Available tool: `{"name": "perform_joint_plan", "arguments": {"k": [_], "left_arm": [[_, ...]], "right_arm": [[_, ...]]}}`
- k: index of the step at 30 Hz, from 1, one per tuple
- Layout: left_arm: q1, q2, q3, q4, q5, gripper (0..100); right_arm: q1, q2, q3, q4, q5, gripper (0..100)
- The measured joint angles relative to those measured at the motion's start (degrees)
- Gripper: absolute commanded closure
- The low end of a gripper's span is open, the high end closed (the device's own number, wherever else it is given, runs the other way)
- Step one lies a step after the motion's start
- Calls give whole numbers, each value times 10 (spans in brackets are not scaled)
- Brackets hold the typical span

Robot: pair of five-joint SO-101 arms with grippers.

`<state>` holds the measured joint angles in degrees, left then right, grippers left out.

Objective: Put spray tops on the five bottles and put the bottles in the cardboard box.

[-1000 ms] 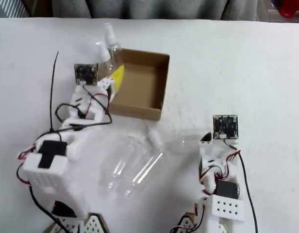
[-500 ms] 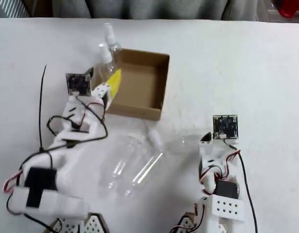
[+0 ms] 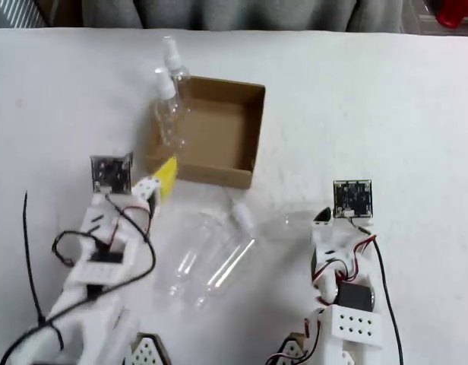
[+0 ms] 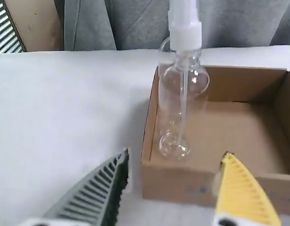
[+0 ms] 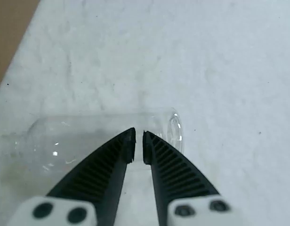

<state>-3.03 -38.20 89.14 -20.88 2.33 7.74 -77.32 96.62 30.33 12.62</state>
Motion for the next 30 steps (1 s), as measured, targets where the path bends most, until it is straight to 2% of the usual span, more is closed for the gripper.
{"name": "perform_joint_plan", "arguments": {"k": [6,14,21,23,27,30], "left_arm": [[0,-128,54,114,0,707],[0,-309,57,342,0,716],[0,-497,57,524,-1,881],[0,-551,57,571,-2,887],[0,-647,56,664,-2,888],[0,-655,53,724,-2,888]], "right_arm": [[0,0,0,0,0,976],[-2,0,0,0,0,974],[-4,-2,0,30,4,974],[-4,-12,1,38,31,978],[2,-56,-4,65,144,979],[9,-93,-25,129,146,978]]}}
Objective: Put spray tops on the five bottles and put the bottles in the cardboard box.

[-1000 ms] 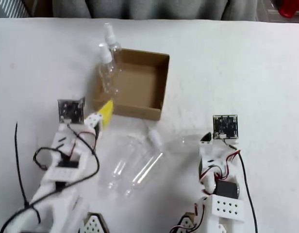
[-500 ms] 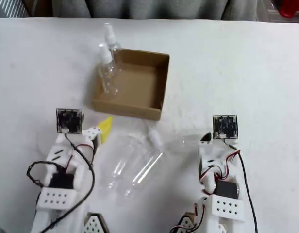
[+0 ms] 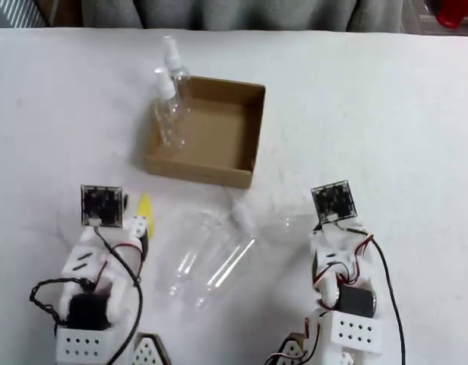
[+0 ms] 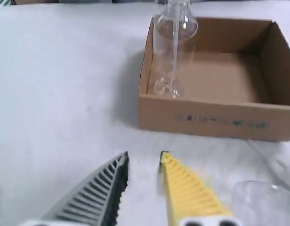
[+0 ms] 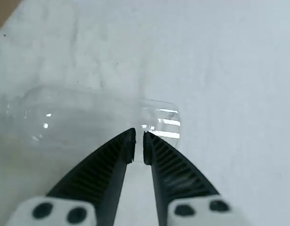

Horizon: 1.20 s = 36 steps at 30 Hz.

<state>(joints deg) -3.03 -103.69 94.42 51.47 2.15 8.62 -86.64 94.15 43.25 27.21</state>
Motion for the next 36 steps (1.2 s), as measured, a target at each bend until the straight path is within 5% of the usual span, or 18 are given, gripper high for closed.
{"name": "perform_joint_plan", "arguments": {"k": [6,13,18,29,36], "left_arm": [[0,0,-19,79,0,888],[-14,0,-19,91,-11,887],[-43,0,-13,91,-71,887],[-47,0,27,91,-81,887],[-47,0,27,91,-105,887]], "right_arm": [[-8,-94,-91,167,-4,974],[-70,-84,-150,184,-4,974],[-130,22,-229,184,-8,974],[-244,359,-408,184,-87,971],[-296,527,-472,184,-98,792]]}}
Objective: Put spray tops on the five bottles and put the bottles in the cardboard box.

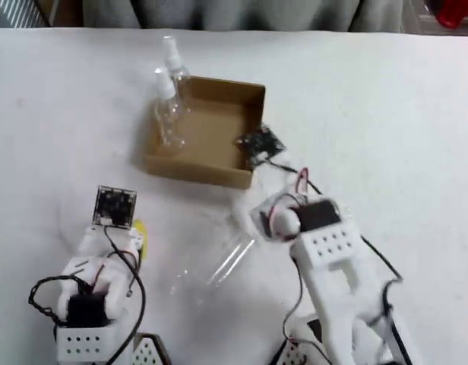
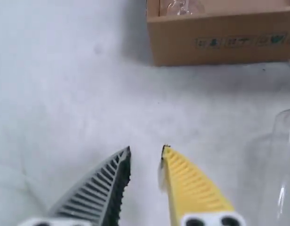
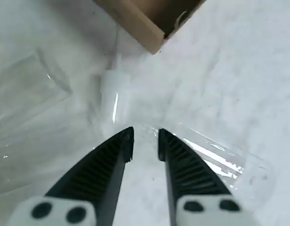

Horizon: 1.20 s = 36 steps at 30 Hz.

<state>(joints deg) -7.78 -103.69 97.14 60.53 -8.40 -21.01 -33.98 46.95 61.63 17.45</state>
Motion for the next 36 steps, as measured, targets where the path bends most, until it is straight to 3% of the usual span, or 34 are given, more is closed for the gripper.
{"name": "perform_joint_plan", "arguments": {"k": [21,29,36], "left_arm": [[0,0,0,0,-5,887],[0,0,0,0,-5,887],[0,0,0,0,-5,887]], "right_arm": [[-62,265,-27,-184,-2,816],[-62,296,-31,-199,-3,821],[-62,296,-31,-177,-3,985]]}}
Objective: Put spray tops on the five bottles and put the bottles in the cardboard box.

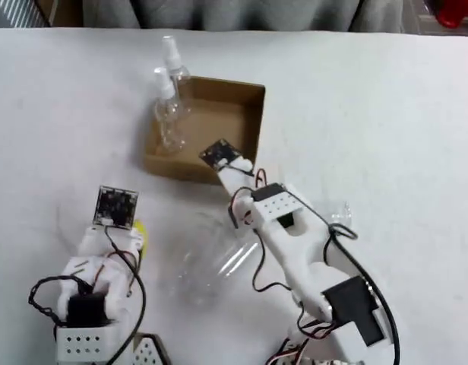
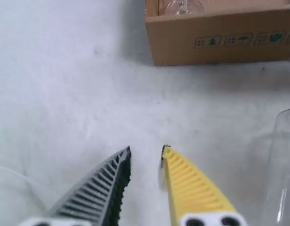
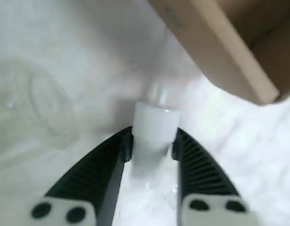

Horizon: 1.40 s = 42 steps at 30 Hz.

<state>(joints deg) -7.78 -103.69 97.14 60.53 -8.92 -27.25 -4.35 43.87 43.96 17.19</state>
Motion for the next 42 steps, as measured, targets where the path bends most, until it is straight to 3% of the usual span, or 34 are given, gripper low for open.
{"name": "perform_joint_plan", "arguments": {"k": [10,16,28,39,42], "left_arm": [[0,0,0,0,-1,887],[0,0,0,0,-1,887],[0,0,0,0,-1,887],[0,0,0,0,-1,887],[0,0,0,0,-1,887]], "right_arm": [[1,0,-8,61,0,982],[1,0,-17,120,47,982],[7,0,-121,324,67,982],[157,0,-265,518,176,982],[207,-4,-284,527,206,982]]}}
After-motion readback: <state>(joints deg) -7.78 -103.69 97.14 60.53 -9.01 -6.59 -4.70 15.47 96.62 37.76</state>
